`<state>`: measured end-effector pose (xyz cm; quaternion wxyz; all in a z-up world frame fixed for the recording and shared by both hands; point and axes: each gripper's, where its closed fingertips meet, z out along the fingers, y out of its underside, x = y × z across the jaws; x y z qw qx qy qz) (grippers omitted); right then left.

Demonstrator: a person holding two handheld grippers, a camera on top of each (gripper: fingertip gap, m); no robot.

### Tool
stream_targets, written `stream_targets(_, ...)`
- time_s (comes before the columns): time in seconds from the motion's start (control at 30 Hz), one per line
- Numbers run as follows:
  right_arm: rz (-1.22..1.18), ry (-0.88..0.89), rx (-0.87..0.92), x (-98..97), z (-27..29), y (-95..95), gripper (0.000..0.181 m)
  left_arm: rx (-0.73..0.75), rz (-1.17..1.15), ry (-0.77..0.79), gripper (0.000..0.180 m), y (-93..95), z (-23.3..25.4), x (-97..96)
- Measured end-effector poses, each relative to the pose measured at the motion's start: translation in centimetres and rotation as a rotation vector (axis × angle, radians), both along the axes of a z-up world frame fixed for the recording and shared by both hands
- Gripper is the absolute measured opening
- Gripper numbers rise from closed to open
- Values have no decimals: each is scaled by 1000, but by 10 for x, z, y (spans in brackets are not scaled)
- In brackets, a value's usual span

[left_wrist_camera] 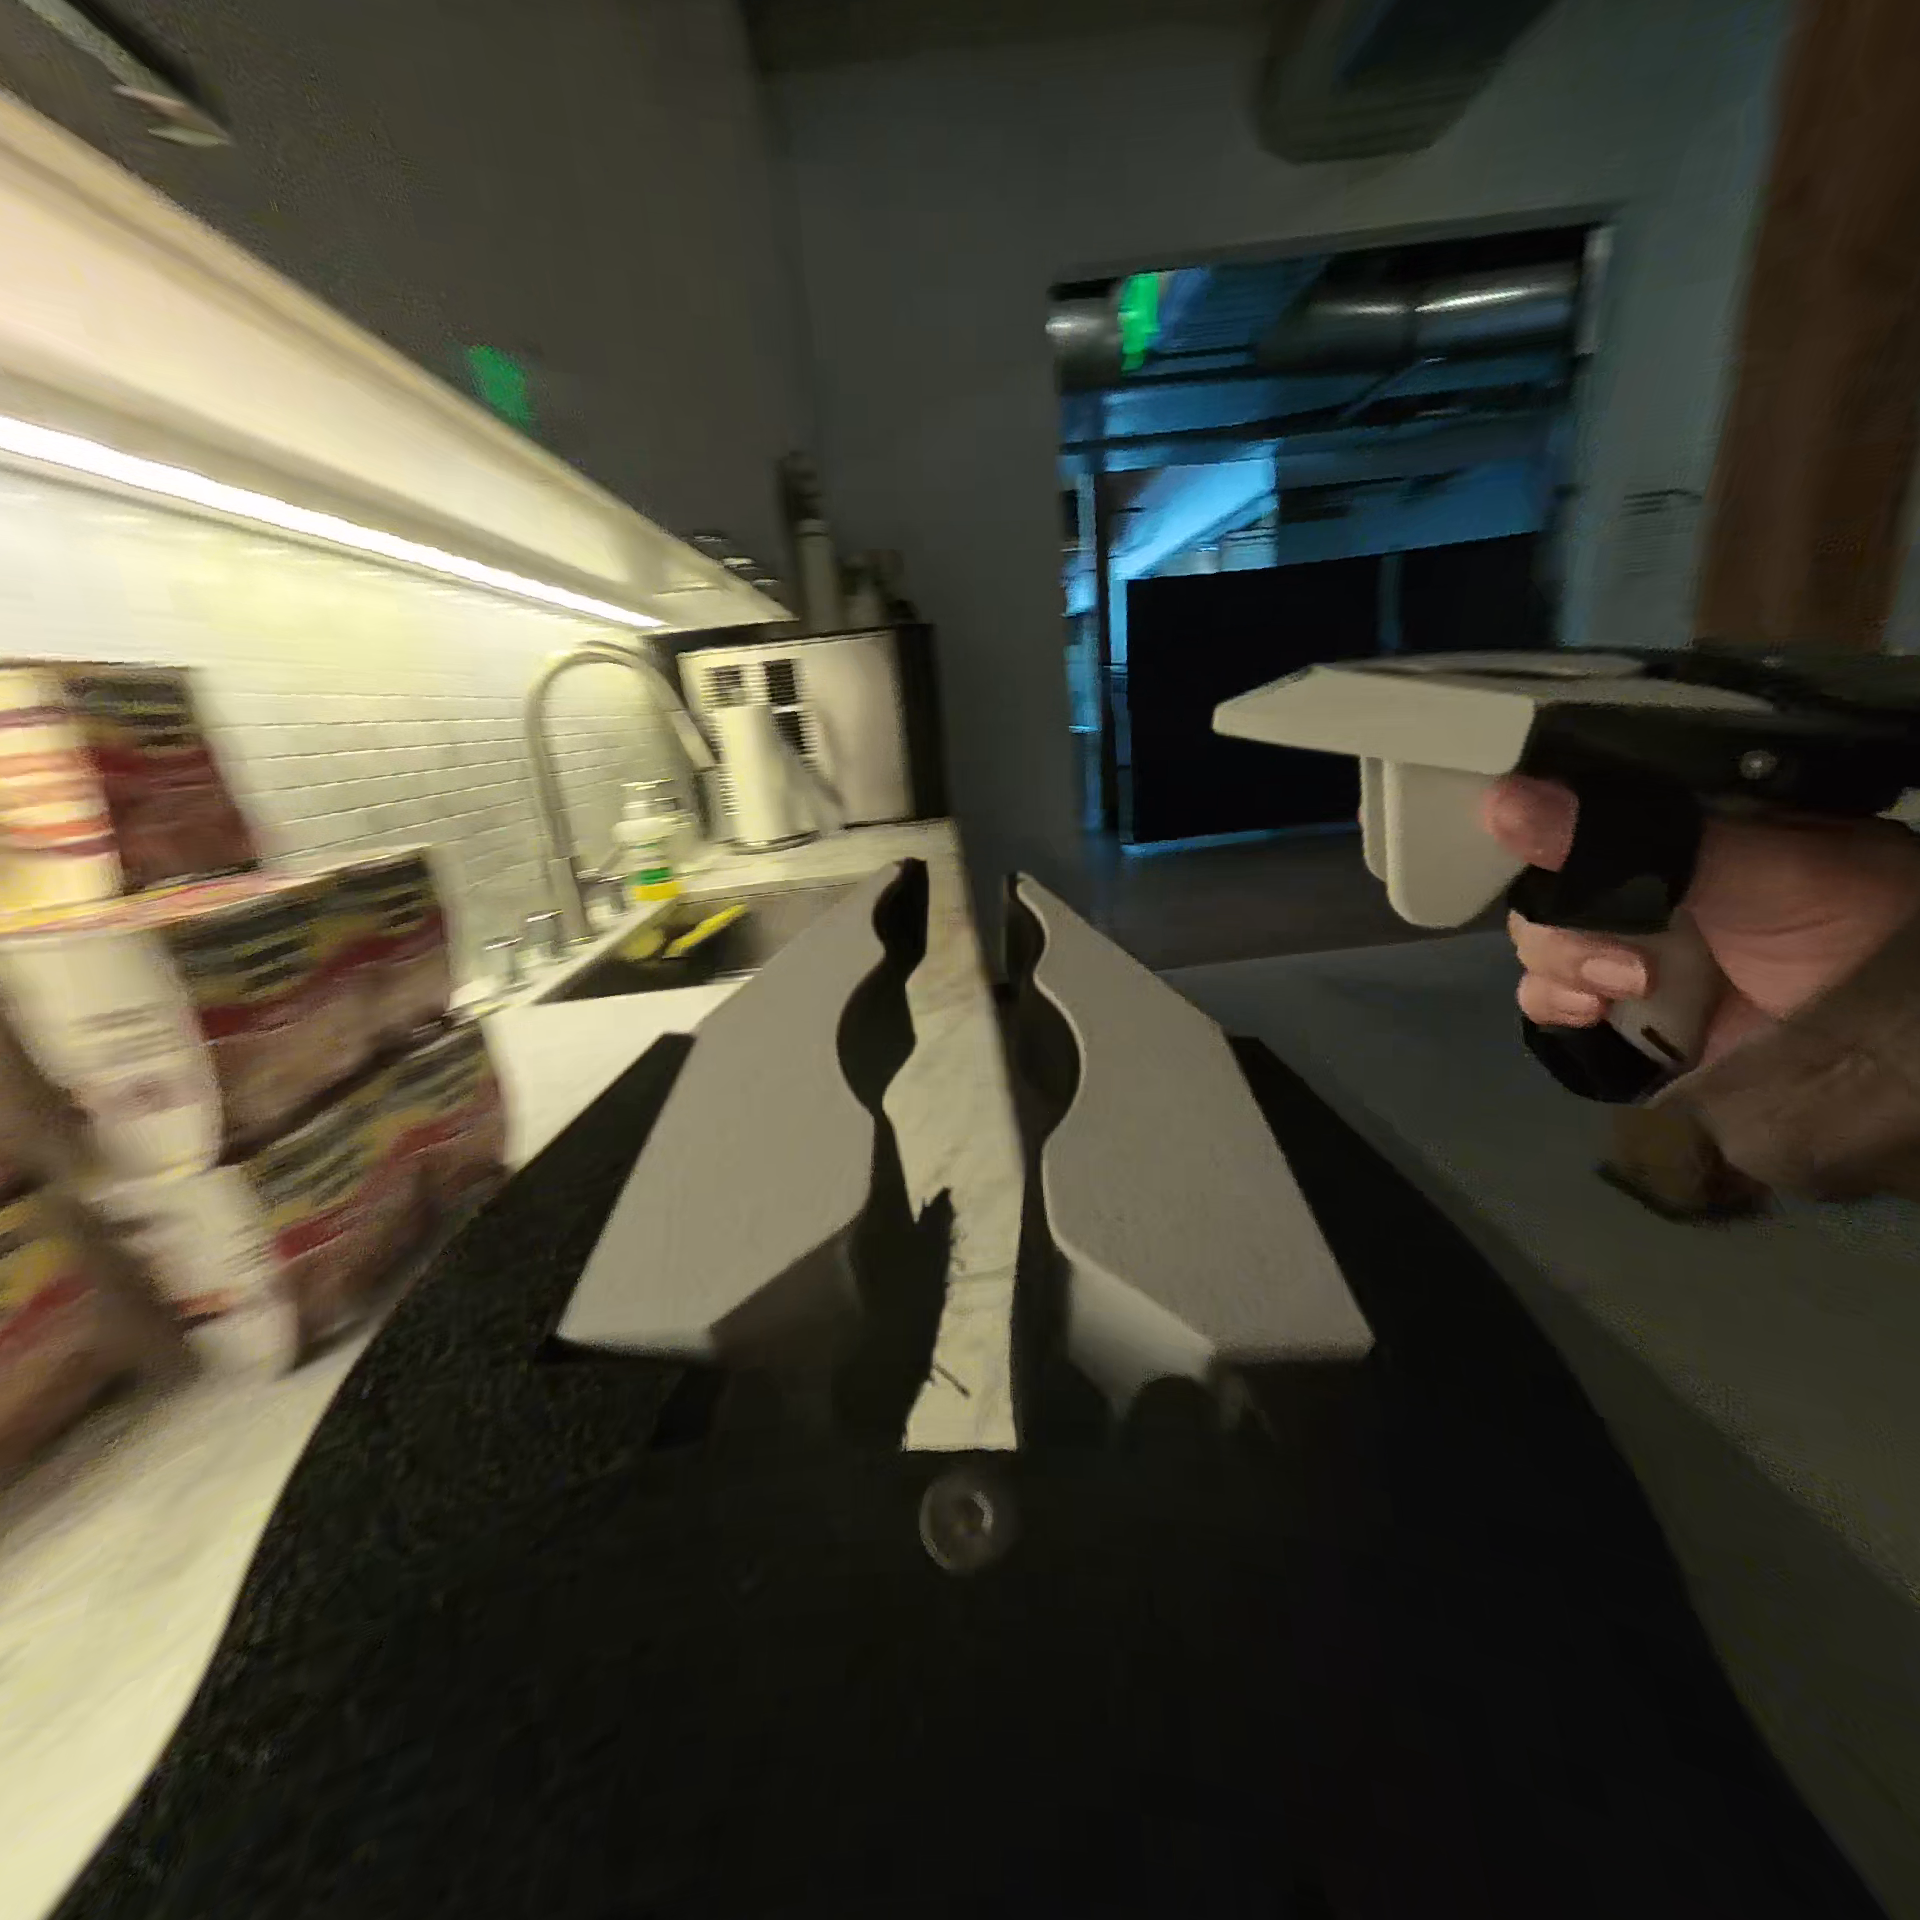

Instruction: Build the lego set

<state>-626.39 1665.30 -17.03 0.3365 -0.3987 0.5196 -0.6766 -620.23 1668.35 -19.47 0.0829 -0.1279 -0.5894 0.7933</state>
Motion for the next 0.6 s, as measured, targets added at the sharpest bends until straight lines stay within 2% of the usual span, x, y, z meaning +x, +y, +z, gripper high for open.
stream_targets(0.17,-256,14,-79,-138,9,-43,0,-27,-240,-50,4,-66,1,-136)
stream_targets(0.3,-483,46,-121,-270,13,-73,0,-40,-440,-5,0,-118,9,-267)
stream_targets(0.47,-811,0,-148,-447,26,-79,0,-116,-817,-30,0,-130,17,-448)
stream_targets(0.6,-1066,-23,-143,-559,32,-48,0,-96,-1084,-13,0,-118,18,-561)
